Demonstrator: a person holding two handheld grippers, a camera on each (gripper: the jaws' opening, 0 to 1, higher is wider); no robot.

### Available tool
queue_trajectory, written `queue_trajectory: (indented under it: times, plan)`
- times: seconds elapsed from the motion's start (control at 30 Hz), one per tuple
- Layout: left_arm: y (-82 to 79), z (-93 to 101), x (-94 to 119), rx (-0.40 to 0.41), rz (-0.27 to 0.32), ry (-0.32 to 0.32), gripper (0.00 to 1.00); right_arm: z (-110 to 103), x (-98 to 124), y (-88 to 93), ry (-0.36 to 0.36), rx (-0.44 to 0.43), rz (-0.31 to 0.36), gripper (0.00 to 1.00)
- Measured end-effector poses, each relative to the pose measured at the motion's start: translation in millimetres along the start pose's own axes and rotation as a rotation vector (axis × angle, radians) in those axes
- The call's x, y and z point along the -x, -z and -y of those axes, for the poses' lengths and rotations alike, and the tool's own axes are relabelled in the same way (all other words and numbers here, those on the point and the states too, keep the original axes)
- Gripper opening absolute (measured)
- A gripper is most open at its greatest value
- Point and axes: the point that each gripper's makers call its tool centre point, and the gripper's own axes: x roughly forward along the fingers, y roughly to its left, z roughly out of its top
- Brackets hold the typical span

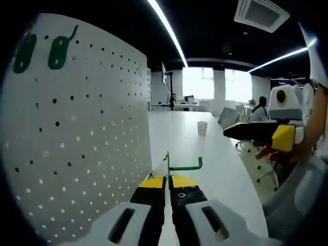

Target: Insert the hook assembly into the mounting plate slot until the hook locks in place.

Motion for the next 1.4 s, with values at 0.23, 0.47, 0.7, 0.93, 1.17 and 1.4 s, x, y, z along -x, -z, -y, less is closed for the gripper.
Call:
queue_trajectory:
  times: [0.23, 0.47, 0.7, 0.93, 1.17, 1.4]
  plan:
    - [-9.4, 3.1, 10, 0.026, 0.06, -0.034, 0.02, -5, -1, -5.0, -0.007, 0.001, 0.007, 0.47]
    - [-26.5, 6.5, 23, 0.062, 0.143, -0.06, 0.02, -11, -2, -11.1, -0.021, 0.015, 0.01, 0.47]
    - [-36.6, 10.1, 37, 0.066, 0.195, -0.074, 0.02, -15, -1, -13.4, -0.03, 0.021, 0.008, 0.47]
    - [-49.5, 13.2, 52, 0.08, 0.251, -0.104, 0.03, -18, -1, -12.5, -0.036, 0.026, 0.005, 0.47]
    - [-48.2, 15.6, 54, 0.086, 0.254, -0.107, 0.03, -21, -2, -11.3, -0.042, 0.029, -0.002, 0.46]
    - [-49.5, 15.4, 54, 0.085, 0.256, -0.112, 0.03, -23, -2, -10.8, -0.063, -0.022, -0.005, 0.38]
